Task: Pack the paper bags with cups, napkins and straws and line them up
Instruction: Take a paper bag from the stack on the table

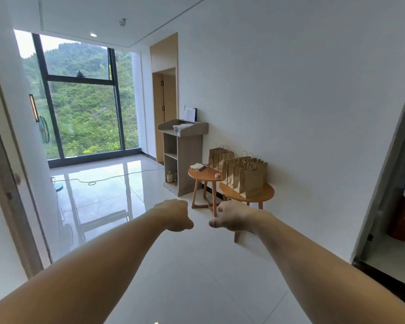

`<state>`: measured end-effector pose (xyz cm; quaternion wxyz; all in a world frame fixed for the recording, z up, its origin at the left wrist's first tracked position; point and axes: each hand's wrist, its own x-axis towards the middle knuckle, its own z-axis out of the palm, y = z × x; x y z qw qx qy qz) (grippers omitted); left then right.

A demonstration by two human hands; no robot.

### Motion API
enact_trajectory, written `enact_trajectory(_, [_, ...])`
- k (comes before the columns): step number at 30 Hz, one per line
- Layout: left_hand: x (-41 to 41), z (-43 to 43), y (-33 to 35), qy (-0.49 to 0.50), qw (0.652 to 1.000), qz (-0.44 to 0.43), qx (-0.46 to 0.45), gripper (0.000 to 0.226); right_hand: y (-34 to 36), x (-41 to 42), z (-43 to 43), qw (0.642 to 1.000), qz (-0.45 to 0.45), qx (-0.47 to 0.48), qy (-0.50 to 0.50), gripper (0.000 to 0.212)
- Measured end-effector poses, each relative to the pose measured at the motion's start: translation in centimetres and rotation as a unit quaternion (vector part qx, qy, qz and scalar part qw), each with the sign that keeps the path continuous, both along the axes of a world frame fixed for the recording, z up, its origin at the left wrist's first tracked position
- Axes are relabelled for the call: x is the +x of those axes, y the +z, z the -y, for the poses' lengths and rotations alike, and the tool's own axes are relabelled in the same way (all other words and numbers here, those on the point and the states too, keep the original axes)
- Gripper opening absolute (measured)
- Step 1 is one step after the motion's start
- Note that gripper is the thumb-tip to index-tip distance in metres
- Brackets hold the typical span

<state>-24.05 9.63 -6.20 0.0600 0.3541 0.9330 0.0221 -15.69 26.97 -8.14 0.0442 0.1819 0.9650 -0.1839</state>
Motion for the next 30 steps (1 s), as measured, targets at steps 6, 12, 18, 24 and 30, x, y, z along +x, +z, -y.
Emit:
enact_trajectory(6, [-8.9,-3.4,-0.2,0.003,1.000,-0.002,-0.012,0.058,-0.3,-8.9,-3.5,1.000,0.006,0.004,0.006,0.069])
enact_trajectory(12, [-17.8,-8.6,-0.8,0.020,1.000,-0.007,-0.015,0.059,-1.3,-18.6,-8.9,1.000,0.009,-0.009,0.020,0.061])
enact_trajectory(18, [-26.8,-15.1,-0.6,0.048,0.999,0.008,-0.022,0.060,-1.4,-28.9,-15.9,0.999,0.008,0.002,0.050,0.072])
enact_trajectory(24, [-35.6,-19.7,-2.0,0.060,0.997,0.034,-0.040,0.056,-2.4,-38.7,-20.6,0.996,0.025,0.010,0.080,0.073])
enact_trajectory(30, [-47.0,-22.2,-3.3,0.062,0.997,0.039,-0.033,0.058,-3.7,-50.3,-23.0,0.993,0.058,0.008,0.104,0.063])
